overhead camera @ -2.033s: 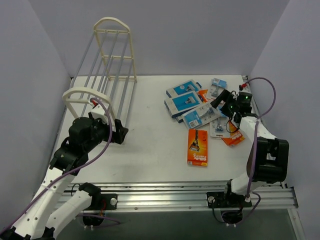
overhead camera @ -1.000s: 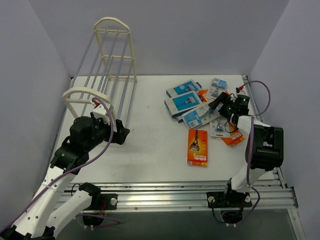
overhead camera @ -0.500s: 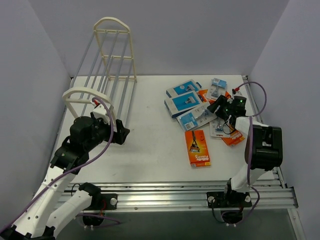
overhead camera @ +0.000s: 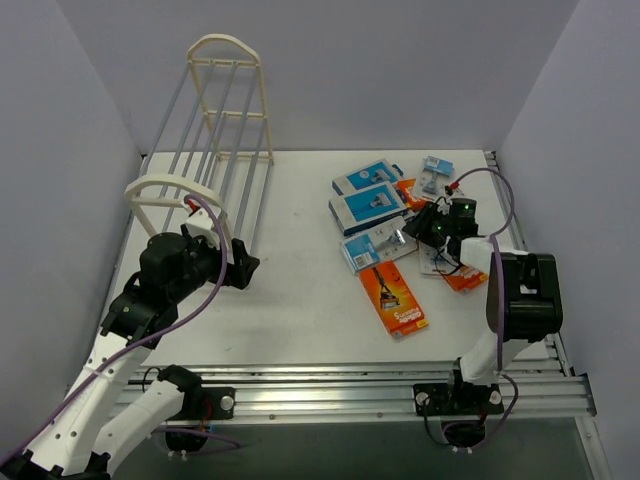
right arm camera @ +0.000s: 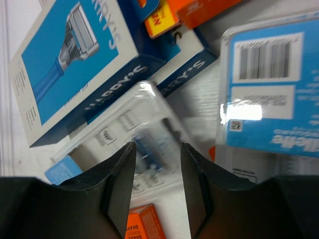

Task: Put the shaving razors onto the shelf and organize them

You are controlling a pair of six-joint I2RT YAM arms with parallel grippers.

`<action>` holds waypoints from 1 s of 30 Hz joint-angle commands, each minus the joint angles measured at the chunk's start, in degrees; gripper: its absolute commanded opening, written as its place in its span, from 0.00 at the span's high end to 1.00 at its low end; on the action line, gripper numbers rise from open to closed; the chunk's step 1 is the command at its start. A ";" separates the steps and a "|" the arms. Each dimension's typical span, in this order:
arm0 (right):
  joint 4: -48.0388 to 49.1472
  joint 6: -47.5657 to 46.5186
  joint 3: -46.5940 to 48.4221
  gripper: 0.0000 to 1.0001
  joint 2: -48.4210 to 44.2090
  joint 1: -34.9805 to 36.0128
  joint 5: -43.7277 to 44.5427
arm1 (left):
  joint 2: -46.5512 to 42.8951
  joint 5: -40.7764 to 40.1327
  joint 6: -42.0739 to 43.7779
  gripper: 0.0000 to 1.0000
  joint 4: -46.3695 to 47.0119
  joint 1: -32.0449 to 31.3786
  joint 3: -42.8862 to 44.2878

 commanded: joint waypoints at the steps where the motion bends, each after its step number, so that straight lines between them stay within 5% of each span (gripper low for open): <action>1: -1.68 -0.89 -1.16 0.63 -2.05 1.91 -0.81 | -0.33 0.09 0.35 0.06 1.06 0.38 0.68; 30: 4.30 8.69 -5.83 0.57 -2.84 22.99 5.34 | 0.81 -1.67 0.35 0.06 0.10 0.30 0.86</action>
